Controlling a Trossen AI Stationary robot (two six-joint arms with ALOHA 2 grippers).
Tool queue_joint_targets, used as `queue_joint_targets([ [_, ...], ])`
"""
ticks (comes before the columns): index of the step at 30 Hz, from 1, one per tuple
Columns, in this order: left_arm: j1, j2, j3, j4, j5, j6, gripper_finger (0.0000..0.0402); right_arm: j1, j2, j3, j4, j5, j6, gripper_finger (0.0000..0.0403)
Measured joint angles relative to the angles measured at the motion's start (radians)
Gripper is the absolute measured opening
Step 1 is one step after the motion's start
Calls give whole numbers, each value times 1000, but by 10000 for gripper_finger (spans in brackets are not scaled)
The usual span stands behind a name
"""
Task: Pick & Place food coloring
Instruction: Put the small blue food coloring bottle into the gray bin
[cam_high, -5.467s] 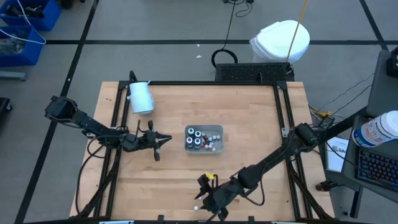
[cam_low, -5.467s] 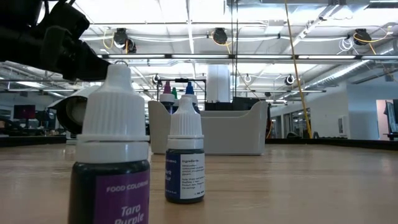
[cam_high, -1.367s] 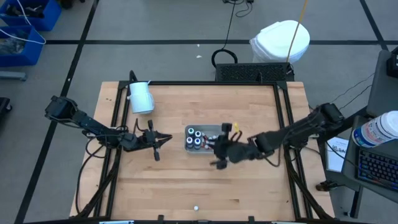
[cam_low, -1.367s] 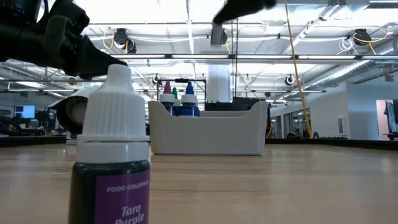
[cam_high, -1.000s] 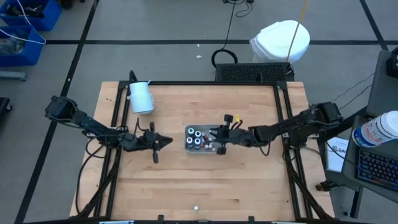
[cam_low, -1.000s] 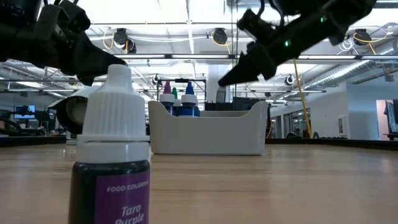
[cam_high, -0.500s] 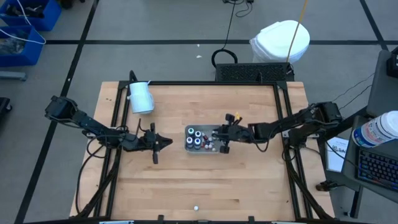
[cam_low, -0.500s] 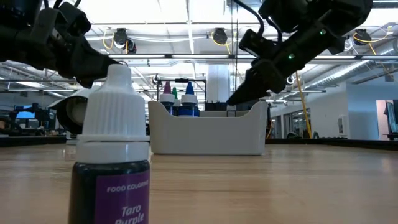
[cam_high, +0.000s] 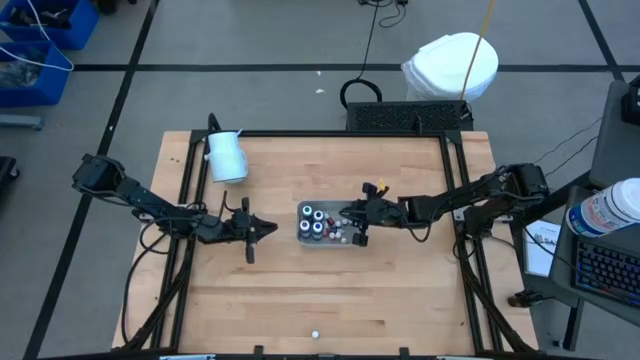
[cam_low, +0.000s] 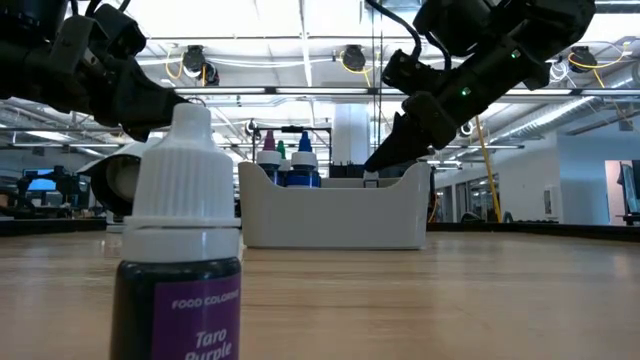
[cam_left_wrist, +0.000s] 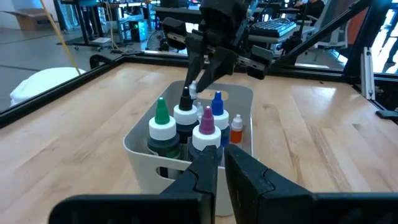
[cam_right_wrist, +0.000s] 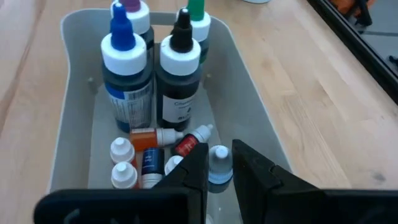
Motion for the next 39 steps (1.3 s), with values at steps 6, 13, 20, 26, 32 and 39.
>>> queue_joint_targets([
  [6,0,0,0,3,-1,0,35,0,0,0,-3,1,7,42],
  [13,0,0,0,3,-1,0,35,-17,0,0,-3,5,38,42],
  [20,0,0,0,3,-1,-1,35,-31,0,0,-9,5,41,42],
  [26,0,0,0,3,-1,-1,35,-31,0,0,-10,3,41,43],
  [32,0,0,0,3,-1,-6,35,-32,0,0,-10,3,41,43],
  [39,0,0,0,3,0,-9,35,-31,0,0,-9,2,67,47],
])
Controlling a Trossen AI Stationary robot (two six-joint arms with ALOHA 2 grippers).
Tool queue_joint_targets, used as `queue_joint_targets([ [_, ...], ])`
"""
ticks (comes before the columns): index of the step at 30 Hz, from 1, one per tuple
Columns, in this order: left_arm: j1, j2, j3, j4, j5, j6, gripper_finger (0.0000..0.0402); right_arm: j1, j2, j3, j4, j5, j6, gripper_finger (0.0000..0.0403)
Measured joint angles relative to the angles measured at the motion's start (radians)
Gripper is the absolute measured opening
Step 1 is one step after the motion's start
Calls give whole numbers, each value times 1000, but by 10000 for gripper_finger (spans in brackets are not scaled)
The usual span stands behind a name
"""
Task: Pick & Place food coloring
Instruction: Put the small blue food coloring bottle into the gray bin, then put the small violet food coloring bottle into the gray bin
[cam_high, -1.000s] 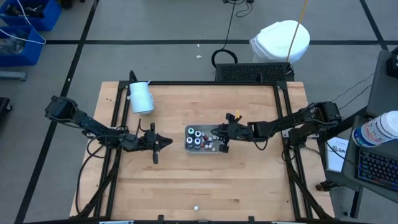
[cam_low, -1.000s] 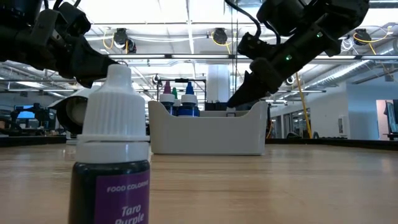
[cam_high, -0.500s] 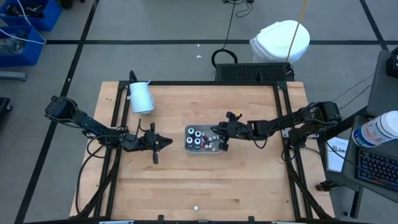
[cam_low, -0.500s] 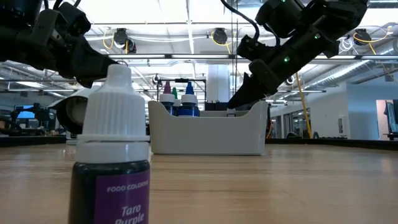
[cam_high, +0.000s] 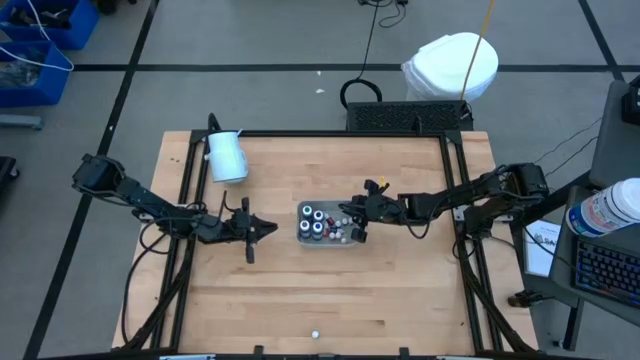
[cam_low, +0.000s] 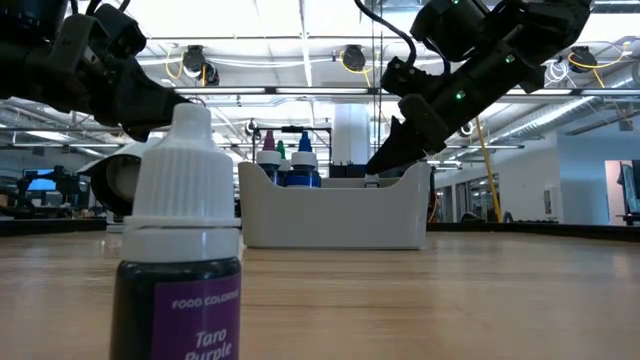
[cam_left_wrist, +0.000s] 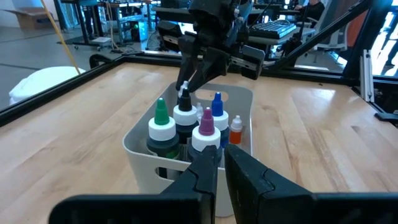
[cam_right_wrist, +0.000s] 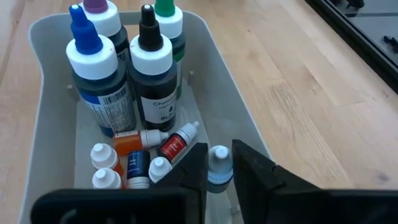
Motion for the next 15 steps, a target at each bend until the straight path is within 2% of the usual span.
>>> queue_joint_targets([
  [8,0,0,0,0,1,-11,35,-1,0,0,0,5,12,80],
  [15,0,0,0,0,1,-13,35,-1,0,0,0,5,18,76],
])
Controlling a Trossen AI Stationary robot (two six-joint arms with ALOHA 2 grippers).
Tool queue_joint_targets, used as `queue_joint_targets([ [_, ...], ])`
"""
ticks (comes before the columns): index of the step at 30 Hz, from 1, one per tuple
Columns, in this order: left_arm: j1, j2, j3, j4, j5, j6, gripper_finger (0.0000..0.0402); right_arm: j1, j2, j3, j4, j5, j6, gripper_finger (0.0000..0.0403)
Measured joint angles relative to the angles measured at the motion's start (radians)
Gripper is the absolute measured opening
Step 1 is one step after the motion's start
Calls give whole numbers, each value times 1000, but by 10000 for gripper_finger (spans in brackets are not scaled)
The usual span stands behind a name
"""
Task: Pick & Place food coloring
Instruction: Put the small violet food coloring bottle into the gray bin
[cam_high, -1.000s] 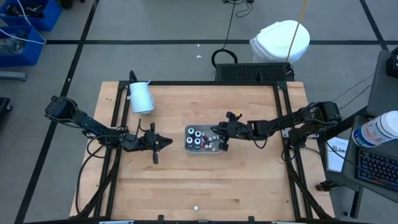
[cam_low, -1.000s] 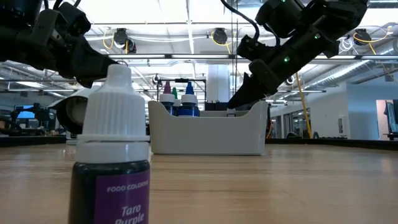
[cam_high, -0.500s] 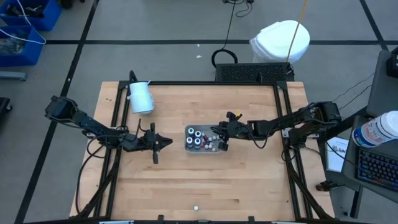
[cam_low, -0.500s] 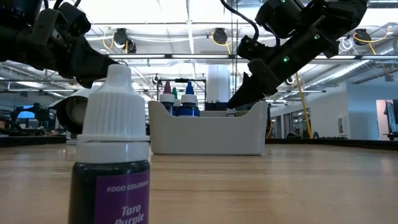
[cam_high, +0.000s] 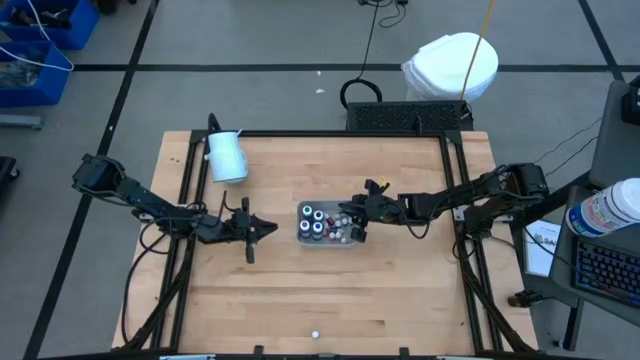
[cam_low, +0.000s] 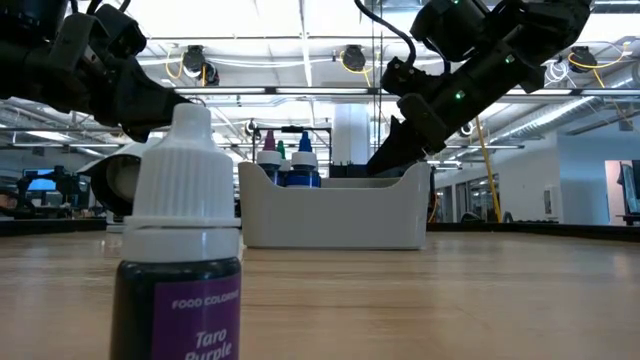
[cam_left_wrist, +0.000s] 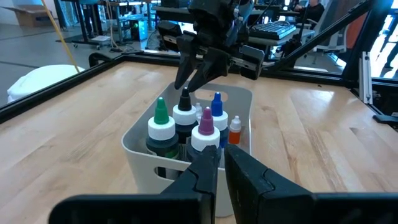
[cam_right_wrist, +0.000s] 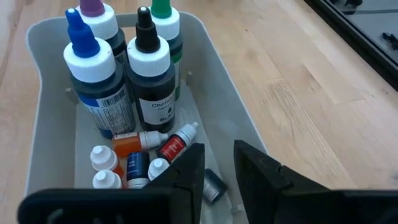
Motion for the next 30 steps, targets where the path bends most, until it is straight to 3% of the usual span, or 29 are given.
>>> queue_joint_targets([
  [7,0,0,0,0,0,0,35,15,-51,0,-7,21,-23,72],
  [12,0,0,0,-1,1,1,35,118,-212,0,-104,-6,-46,52],
  [15,0,0,0,-2,1,1,35,215,-339,-13,-174,46,-73,21],
  [17,0,0,0,-7,2,-6,35,284,-418,-60,-160,74,-94,5],
  [21,-1,0,0,-48,11,-21,35,363,-518,-226,-24,26,-50,2],
  [25,-1,0,0,-88,9,-96,35,378,-544,-388,165,72,-26,1],
  [30,0,0,0,-73,4,-152,35,354,-600,-460,187,72,-64,1],
])
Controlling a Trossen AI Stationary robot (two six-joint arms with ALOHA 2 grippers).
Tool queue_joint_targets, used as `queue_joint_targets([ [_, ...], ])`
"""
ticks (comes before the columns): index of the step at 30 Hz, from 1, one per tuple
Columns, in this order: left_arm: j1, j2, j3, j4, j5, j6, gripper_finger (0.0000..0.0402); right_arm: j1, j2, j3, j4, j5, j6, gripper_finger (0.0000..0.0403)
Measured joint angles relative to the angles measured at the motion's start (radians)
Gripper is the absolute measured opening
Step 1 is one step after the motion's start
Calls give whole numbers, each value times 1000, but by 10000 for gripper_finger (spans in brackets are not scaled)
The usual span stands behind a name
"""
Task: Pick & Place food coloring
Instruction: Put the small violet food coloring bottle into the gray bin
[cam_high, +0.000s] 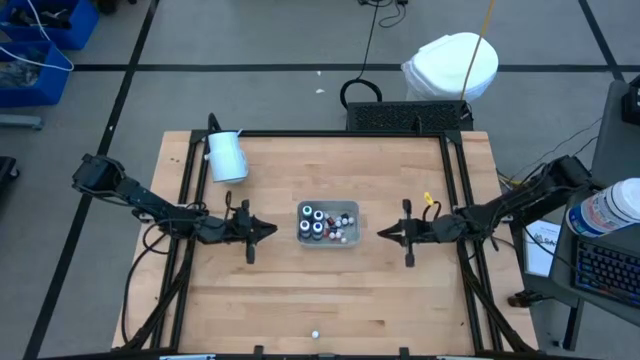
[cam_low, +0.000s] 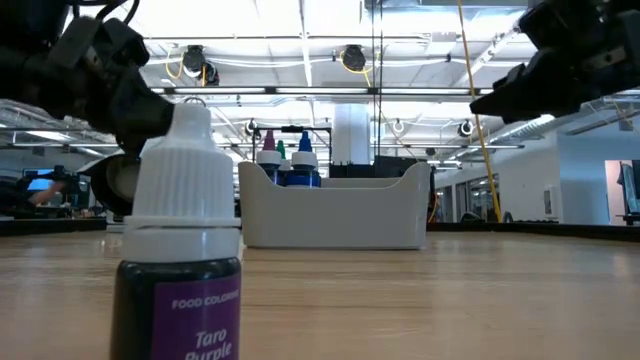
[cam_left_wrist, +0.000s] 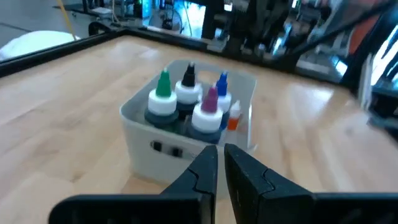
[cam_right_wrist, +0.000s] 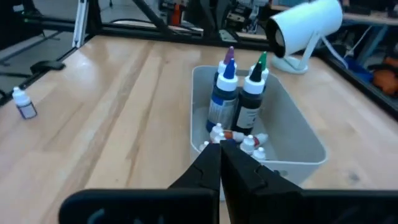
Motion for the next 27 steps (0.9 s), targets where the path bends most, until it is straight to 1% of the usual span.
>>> queue_joint_targets([
  [2,-1,0,17,15,13,1,35,3,-32,-14,-14,-7,-29,1],
  [3,-5,0,38,15,41,28,35,4,-46,-20,-16,-29,-40,1],
  [5,-32,0,103,0,97,78,35,10,-78,-29,-16,-74,-63,1],
  [6,-51,0,152,-37,109,93,35,15,-95,-33,-12,-90,-73,1],
  [8,-96,0,276,-180,96,116,35,28,-135,-49,-14,-107,-93,1],
  [10,-146,11,417,-377,39,119,35,41,-177,-69,-15,-110,-102,1],
  [12,-193,56,569,-553,-29,96,35,55,-220,-87,-8,-110,-102,1],
  [14,-239,115,702,-714,-76,69,35,70,-258,-104,2,-108,-90,1],
  [16,-284,191,832,-819,-87,64,35,83,-295,-117,2,-108,-86,2],
  [18,-330,275,942,-917,-120,63,35,92,-320,-128,2,-106,-86,1],
  [20,-373,367,1038,-1006,-141,30,35,94,-342,-138,-2,-106,-86,1],
  [23,-408,514,1176,-1080,-119,-34,35,93,-355,-141,1,-105,-86,2],
  [27,-438,707,1332,-1118,-73,-39,36,93,-356,-142,4,-105,-87,1],
])
